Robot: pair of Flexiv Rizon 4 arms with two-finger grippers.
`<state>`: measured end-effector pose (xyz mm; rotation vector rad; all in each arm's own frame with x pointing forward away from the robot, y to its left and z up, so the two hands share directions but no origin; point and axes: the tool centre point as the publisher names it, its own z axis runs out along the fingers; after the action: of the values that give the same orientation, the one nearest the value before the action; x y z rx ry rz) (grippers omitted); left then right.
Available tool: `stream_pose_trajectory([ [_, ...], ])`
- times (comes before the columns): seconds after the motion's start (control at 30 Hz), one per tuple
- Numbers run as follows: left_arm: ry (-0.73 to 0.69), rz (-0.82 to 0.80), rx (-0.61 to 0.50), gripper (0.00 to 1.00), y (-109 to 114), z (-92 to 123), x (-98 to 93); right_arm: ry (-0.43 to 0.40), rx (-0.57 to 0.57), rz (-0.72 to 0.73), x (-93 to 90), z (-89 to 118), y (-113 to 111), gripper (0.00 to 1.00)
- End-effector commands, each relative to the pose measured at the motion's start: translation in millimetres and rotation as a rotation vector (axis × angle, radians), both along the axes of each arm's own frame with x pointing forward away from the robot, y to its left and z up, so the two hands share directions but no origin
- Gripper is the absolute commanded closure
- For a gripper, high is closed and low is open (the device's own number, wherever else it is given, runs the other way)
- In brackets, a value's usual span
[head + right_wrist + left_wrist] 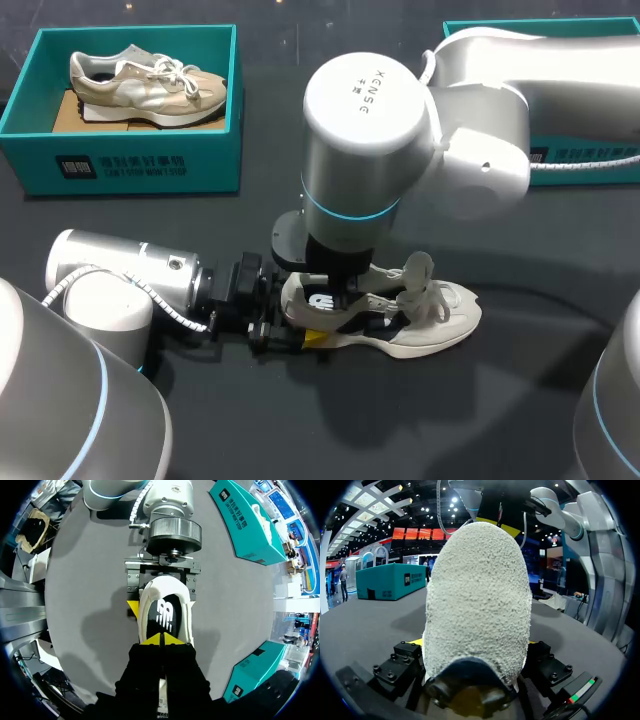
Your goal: Take the shoe out of the shoebox, open the shoe tongue, remove and reinsert the insole, then place the shoe into the shoebox
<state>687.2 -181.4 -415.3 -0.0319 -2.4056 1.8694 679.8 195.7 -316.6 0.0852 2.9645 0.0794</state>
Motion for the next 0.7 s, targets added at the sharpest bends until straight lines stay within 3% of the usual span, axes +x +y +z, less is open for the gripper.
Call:
stream_pose_trajectory([
  [0.03, 0.0, 0.0, 0.001, 1.0, -0.4, -2.0, 1.9, 0.009, 0.02, 0.002, 6.6, -22.0, 4.7, 1.0],
  [0.7, 0.0, 0.0, 0.001, 1.0, -0.4, -2.0, 1.9, 0.006, 0.028, -0.008, 7.0, -56.5, -5.5, 1.0],
])
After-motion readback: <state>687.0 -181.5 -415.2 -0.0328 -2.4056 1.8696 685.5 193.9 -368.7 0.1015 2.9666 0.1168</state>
